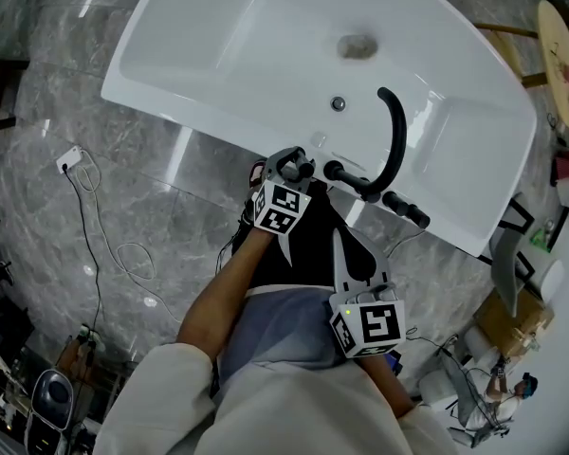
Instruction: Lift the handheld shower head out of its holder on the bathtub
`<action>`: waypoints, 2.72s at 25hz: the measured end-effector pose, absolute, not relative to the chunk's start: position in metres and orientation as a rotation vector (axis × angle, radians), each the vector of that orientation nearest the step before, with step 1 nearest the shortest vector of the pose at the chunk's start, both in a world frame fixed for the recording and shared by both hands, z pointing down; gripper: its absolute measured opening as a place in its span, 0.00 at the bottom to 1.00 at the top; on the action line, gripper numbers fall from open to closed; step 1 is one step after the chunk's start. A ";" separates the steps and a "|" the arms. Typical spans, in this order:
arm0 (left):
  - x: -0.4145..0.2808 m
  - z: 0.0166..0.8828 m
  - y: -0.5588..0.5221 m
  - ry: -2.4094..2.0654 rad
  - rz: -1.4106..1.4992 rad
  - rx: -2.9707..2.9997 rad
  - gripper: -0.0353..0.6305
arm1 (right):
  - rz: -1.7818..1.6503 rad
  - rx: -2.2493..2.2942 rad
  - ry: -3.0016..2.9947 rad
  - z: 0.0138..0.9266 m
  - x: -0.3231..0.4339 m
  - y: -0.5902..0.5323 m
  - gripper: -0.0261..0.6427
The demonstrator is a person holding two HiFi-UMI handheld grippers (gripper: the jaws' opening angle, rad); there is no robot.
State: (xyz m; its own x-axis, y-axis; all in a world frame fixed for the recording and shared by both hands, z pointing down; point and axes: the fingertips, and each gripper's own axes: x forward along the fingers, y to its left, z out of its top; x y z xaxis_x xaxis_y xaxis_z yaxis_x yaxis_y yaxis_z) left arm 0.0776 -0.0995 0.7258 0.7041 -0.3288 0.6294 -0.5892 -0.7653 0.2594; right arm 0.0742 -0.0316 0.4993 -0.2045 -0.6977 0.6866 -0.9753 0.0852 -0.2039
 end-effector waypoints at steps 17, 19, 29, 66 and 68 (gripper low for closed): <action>0.068 0.719 -0.106 -0.732 0.799 2.431 0.26 | 0.898 1.635 -1.955 0.500 0.073 -0.033 0.07; 0.068 0.718 -0.106 -0.732 0.800 2.429 0.26 | 0.896 1.635 -1.958 0.499 0.073 -0.033 0.07; 0.066 0.702 -0.106 -0.722 0.801 2.450 0.26 | 0.881 1.652 -1.971 0.494 0.071 -0.036 0.07; 0.050 0.643 -0.092 -0.658 0.797 2.536 0.26 | 0.825 1.732 -2.036 0.467 0.062 -0.057 0.07; 0.049 0.639 -0.090 -0.659 0.795 2.535 0.26 | 0.821 1.744 -2.036 0.465 0.064 -0.058 0.07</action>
State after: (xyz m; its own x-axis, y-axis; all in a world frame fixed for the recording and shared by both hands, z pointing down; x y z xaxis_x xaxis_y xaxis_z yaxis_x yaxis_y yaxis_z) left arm 0.0494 -0.0898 0.6391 0.7267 -0.3136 0.6112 -0.5422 -0.8081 0.2301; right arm 0.0636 -0.0583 0.4652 -0.1912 -0.7810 0.5945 -0.9750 0.0812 -0.2069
